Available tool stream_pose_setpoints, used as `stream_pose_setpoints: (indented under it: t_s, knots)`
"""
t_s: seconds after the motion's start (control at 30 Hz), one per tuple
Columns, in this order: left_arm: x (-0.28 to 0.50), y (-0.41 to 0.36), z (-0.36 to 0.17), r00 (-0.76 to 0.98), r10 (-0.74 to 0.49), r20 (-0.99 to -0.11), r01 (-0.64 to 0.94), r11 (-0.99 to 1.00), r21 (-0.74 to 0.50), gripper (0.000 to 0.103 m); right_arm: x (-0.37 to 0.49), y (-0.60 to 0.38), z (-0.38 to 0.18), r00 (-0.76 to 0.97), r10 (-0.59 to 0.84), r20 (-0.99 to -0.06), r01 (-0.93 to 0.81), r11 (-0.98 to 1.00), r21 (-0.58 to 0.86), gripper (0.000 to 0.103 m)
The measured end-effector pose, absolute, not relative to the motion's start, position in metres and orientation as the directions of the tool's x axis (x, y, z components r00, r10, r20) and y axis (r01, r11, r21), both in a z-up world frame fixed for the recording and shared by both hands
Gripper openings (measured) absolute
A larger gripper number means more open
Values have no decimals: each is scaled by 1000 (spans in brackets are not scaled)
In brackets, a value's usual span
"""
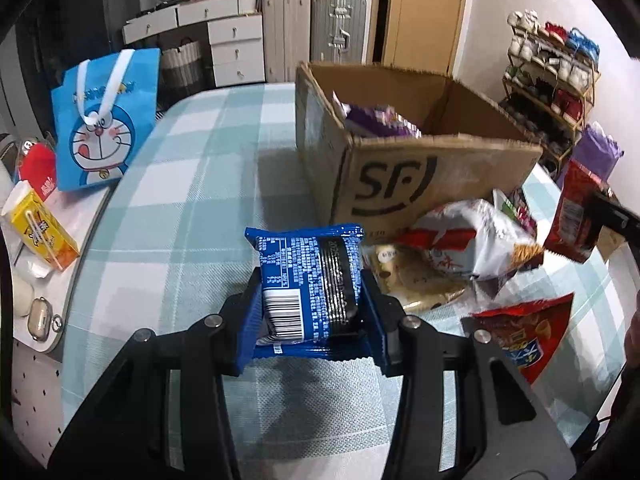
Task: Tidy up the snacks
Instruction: 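Grasp the red wafer bag with the right gripper while the left grasps the blue biscuit pack, then carry the red bag and blue biscuit pack over the box with both grippers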
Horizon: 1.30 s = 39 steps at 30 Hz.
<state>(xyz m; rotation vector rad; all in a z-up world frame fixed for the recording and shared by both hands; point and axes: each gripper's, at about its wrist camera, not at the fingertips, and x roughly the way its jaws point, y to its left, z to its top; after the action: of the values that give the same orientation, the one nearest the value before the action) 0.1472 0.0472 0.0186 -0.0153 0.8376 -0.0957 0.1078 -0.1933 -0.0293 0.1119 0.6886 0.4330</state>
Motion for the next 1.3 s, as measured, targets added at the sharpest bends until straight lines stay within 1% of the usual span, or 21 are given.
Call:
stream_pose_setpoints:
  t_s: [0.27, 0.53, 0.93, 1.3]
  knots:
    - [128, 55, 56, 742, -87, -665, 53, 996, -70, 42, 105, -194, -24, 706, 434, -559, -355, 901, 251, 30]
    - [122, 45, 79, 787, -49, -615, 38, 999, -30, 42, 106, -198, -13, 725, 441, -529, -359, 898, 255, 30]
    - [134, 30, 101, 810, -75, -582, 53, 997, -54, 42, 123, -189, 5, 735, 458, -499, -392, 889, 238, 30]
    - [161, 13, 128, 829, -113, -548, 88, 993, -72, 42, 150, -178, 6, 727, 472, -498, -397, 881, 255, 30]
